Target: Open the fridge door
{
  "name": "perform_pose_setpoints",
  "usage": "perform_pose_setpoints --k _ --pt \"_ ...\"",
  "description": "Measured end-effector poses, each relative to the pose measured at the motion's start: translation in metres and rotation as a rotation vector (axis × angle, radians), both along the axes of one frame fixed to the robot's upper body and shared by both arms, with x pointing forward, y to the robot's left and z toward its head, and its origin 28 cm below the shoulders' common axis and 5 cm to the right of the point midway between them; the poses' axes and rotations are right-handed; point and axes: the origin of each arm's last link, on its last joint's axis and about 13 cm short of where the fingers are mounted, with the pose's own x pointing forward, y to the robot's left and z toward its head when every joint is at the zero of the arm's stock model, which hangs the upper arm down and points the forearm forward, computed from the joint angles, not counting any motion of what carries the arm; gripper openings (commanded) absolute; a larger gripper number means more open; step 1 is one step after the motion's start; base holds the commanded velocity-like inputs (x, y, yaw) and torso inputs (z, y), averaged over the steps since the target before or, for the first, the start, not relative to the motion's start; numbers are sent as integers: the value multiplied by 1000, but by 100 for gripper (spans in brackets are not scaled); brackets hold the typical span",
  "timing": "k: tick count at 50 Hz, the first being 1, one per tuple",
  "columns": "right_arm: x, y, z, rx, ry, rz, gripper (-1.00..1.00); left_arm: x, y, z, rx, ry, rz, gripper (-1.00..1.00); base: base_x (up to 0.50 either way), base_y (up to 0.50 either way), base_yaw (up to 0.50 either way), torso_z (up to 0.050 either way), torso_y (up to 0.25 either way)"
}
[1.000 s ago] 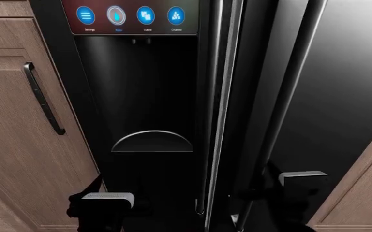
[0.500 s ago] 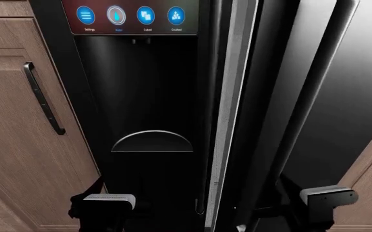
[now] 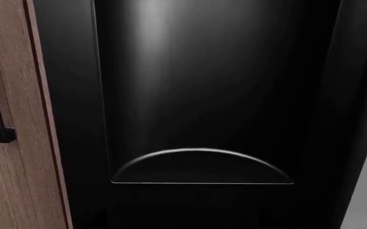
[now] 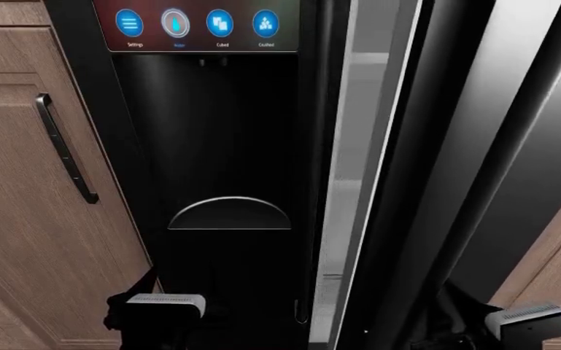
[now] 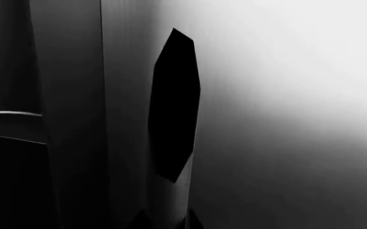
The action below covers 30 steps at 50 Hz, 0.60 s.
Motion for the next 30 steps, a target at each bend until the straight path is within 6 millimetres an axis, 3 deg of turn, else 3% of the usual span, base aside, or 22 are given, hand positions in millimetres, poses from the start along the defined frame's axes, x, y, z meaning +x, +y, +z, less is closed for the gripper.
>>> perform_pose_setpoints --k 30 --pt "-42 -44 18 -8 0 45 -100 -1 0 2 5 -2 -6 100 0 -2 -2 2 4"
